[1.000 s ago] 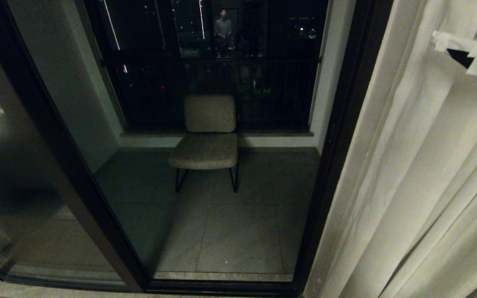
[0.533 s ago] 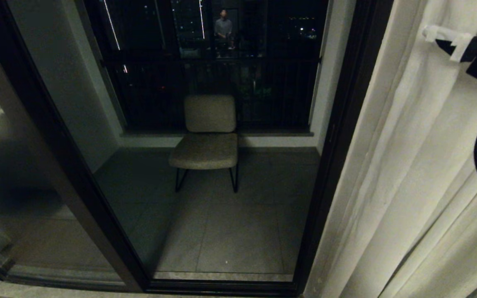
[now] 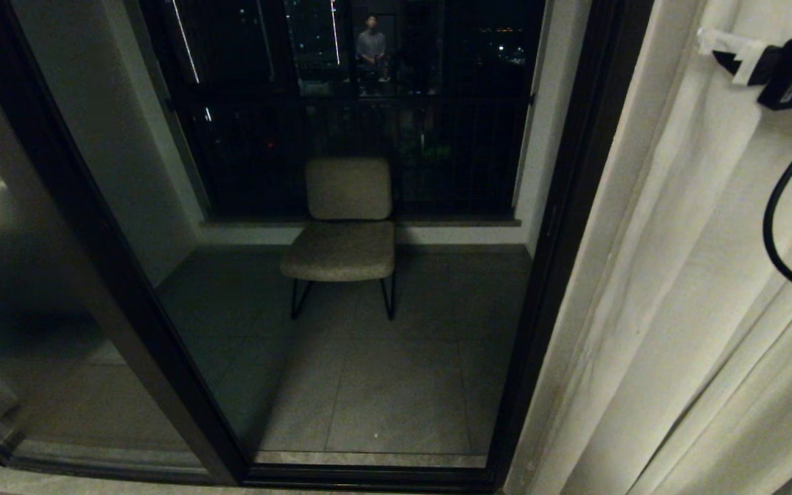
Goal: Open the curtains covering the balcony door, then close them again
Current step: Close the inner curtains on both sides
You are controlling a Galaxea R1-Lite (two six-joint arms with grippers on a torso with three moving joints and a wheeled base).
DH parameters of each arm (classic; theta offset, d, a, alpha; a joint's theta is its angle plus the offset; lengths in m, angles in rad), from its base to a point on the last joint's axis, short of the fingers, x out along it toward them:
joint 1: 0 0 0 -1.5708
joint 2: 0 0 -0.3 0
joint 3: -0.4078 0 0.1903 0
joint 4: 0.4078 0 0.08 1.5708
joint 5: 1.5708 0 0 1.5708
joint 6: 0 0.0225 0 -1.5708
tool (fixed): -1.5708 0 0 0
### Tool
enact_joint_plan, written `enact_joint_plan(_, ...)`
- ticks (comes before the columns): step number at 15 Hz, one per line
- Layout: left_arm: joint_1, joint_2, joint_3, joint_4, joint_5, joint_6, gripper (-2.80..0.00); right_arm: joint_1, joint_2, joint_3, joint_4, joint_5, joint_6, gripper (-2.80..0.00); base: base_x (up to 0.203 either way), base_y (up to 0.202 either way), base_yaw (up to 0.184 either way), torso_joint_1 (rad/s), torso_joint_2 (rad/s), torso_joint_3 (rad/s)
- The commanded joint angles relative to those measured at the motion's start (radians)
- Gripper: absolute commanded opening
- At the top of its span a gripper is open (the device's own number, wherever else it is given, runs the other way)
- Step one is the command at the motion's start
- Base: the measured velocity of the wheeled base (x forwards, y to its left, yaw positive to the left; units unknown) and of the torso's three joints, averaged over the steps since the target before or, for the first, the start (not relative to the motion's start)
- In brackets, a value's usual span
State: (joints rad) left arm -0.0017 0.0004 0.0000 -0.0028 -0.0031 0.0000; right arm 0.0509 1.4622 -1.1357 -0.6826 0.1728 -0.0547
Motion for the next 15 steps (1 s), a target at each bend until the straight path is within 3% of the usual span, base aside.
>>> enact_joint_plan(1, 0.000, 0.000, 0.000, 0.000, 0.000, 0.000, -2.80, 0.006, 0.012, 0.001, -0.005, 0.002, -0.001, 0.00, 0.000, 0.000, 0.000, 0.000, 0.00, 0.000)
enact_joint_plan(12, 0.000, 0.000, 0.000, 0.000, 0.000, 0.000, -2.80, 0.006, 0.061, -0.017, -0.050, 0.004, 0.001, 0.00, 0.000, 0.000, 0.000, 0.000, 0.00, 0.000)
enact_joint_plan(13, 0.000, 0.000, 0.000, 0.000, 0.000, 0.000, -2.80, 0.006, 0.062, -0.014, -0.056, 0.004, 0.001, -2.80, 0.000, 0.000, 0.000, 0.000, 0.00, 0.000)
enact_joint_plan(15, 0.000, 0.000, 0.000, 0.000, 0.000, 0.000, -2.80, 0.006, 0.069, -0.017, -0.063, 0.004, 0.001, -2.80, 0.000, 0.000, 0.000, 0.000, 0.00, 0.000)
